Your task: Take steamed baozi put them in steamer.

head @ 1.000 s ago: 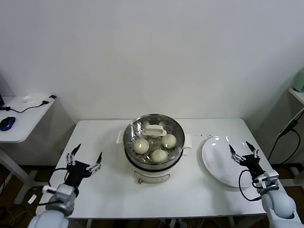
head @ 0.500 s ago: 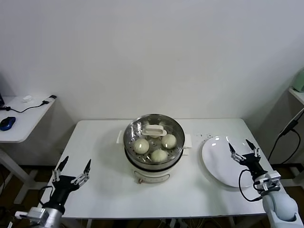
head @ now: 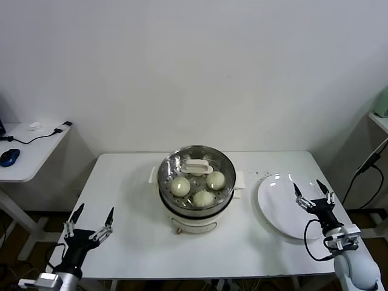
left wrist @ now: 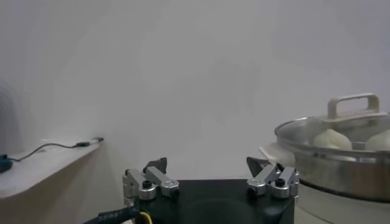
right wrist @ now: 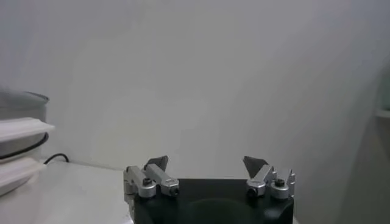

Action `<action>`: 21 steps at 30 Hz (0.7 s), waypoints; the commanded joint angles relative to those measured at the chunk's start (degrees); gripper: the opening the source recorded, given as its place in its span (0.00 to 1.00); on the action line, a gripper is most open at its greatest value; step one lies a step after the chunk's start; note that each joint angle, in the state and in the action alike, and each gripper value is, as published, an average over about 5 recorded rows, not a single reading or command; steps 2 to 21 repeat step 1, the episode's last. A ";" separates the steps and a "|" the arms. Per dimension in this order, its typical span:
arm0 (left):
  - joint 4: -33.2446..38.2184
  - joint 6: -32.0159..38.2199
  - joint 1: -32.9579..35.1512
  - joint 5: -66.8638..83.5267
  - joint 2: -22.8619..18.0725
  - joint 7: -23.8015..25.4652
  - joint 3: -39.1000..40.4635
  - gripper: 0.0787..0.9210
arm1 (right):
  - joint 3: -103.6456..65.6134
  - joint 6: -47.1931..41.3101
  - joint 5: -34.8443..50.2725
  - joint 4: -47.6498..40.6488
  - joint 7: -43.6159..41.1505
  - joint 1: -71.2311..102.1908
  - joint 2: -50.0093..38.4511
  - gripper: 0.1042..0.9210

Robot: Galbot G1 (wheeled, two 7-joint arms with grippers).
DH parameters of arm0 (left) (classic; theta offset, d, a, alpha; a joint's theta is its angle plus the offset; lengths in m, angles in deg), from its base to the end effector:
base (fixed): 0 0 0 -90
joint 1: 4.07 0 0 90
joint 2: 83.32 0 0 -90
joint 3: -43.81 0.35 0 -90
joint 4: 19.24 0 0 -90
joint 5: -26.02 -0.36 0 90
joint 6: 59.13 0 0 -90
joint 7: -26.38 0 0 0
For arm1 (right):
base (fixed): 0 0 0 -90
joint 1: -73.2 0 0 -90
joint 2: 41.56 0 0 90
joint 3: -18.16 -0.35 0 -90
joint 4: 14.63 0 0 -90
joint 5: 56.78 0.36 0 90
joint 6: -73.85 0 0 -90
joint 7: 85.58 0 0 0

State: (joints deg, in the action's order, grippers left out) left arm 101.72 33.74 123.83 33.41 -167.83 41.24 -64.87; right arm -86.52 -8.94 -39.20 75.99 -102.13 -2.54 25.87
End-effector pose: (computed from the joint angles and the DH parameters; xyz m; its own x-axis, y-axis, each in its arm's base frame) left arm 0.1358 0.1142 -0.3016 -0.9975 0.0375 0.0604 0.0452 0.9903 0.1314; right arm 0.2674 -0.2171 -0.3616 -0.9965 -0.0691 0.0471 -0.0744 0.9896 -0.1235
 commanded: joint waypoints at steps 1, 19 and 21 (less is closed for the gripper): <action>0.08 0.69 -0.02 -4.14 -0.52 -0.82 0.45 0.88 | -1.33 0.49 0.00 1.18 0.52 1.54 1.48 0.88; 0.08 0.69 -0.02 -4.14 -0.52 -0.82 0.45 0.88 | -1.33 0.49 0.00 1.18 0.52 1.54 1.48 0.88; 0.08 0.69 -0.02 -4.14 -0.52 -0.82 0.45 0.88 | -1.33 0.49 0.00 1.18 0.52 1.54 1.48 0.88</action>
